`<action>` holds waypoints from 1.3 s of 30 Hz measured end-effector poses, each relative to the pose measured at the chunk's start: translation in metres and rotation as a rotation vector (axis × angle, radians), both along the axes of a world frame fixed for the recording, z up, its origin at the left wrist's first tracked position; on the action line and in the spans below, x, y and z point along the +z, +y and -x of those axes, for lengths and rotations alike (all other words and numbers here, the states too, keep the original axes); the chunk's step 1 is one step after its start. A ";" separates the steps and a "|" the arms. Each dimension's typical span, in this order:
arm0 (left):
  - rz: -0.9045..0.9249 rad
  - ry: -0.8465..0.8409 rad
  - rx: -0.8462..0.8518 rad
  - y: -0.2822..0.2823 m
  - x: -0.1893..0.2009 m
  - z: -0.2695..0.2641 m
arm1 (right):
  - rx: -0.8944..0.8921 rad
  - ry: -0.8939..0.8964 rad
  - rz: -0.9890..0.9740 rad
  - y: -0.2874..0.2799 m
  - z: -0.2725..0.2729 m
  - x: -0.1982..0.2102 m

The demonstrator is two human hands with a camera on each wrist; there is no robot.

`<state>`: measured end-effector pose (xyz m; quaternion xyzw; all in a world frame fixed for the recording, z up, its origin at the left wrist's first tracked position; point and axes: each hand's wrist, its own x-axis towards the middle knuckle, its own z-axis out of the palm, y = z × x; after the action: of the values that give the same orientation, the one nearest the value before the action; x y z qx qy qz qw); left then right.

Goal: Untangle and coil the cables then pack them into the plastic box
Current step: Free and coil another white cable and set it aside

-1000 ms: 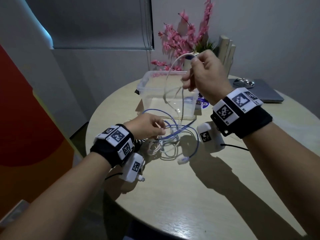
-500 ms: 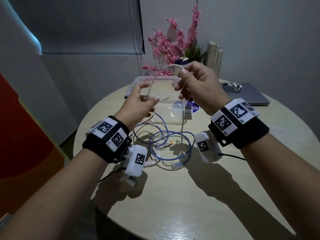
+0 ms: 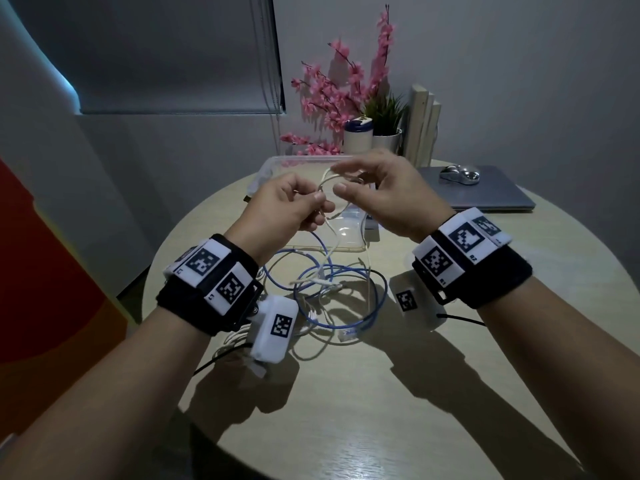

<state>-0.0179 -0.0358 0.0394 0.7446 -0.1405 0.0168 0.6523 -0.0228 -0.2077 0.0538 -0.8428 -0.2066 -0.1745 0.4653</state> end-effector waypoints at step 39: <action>-0.299 0.036 -0.114 0.010 -0.024 -0.001 | -0.210 0.421 -0.195 -0.024 -0.006 -0.009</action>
<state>-0.0165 -0.0260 0.0153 0.8243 -0.1718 -0.0549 0.5366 -0.0172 -0.2322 0.0443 -0.8284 0.0012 -0.0615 0.5568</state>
